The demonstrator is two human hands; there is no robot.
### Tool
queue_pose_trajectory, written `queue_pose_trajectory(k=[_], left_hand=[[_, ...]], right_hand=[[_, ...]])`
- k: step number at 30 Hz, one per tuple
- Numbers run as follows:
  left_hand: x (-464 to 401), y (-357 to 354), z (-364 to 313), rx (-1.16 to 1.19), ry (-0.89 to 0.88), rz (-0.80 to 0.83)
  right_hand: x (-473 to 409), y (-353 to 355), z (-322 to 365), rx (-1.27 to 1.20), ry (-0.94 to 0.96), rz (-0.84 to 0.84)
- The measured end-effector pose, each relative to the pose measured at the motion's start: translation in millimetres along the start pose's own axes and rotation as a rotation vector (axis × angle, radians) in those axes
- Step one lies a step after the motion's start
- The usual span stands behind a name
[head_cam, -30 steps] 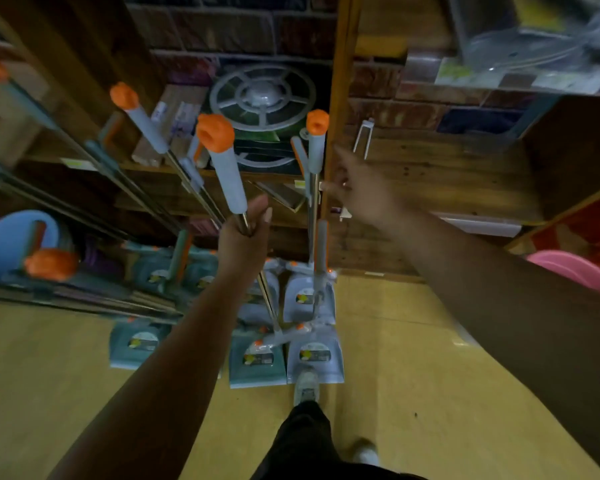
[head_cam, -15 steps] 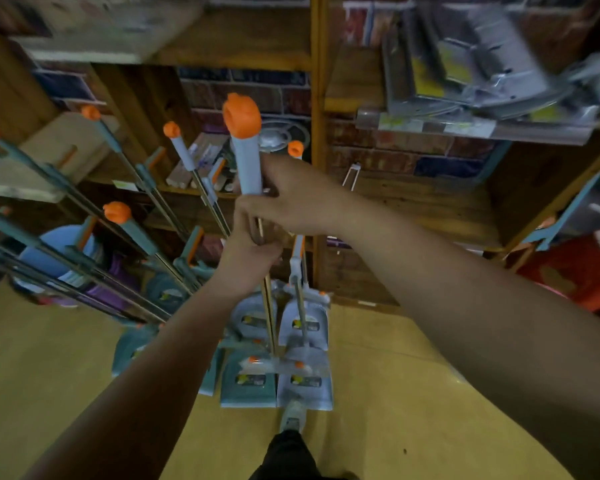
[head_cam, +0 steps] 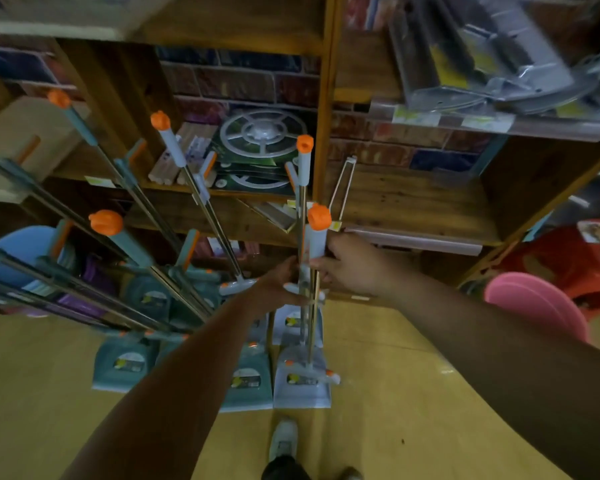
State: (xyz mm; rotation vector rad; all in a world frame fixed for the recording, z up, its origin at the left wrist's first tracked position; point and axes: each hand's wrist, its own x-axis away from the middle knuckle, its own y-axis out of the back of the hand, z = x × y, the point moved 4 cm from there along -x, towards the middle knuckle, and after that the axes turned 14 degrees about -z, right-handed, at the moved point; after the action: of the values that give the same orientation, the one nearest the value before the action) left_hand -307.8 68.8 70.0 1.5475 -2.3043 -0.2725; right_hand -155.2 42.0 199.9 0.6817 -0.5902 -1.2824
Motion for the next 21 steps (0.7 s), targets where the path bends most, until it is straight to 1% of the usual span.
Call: queue_pose_trajectory(k=[3, 5, 11, 13, 18, 21], left_hand=[[-16, -8, 7, 0.0, 0.045, 0.006], [-24, -12, 11, -0.019, 0.071, -0.027], [-43, -21, 30, -0.139, 0.098, -0.07], [-46, -25, 32, -0.171, 0.093, -0.084], [-42, -33, 44, -0.256, 0.08, -0.145], [-34, -33, 50, -0.299, 0.083, -0.193]], right_hand=[[-10, -6, -12, -0.024, -0.041, 0.001], [-16, -9, -18, -0.016, -0.051, -0.009], [-32, -15, -33, -0.063, -0.097, -0.046], [-35, -19, -36, -0.039, -0.077, -0.058], [-39, -40, -46, 0.058, -0.062, -0.029], [-37, -51, -46, 0.102, 0.01, -0.01]])
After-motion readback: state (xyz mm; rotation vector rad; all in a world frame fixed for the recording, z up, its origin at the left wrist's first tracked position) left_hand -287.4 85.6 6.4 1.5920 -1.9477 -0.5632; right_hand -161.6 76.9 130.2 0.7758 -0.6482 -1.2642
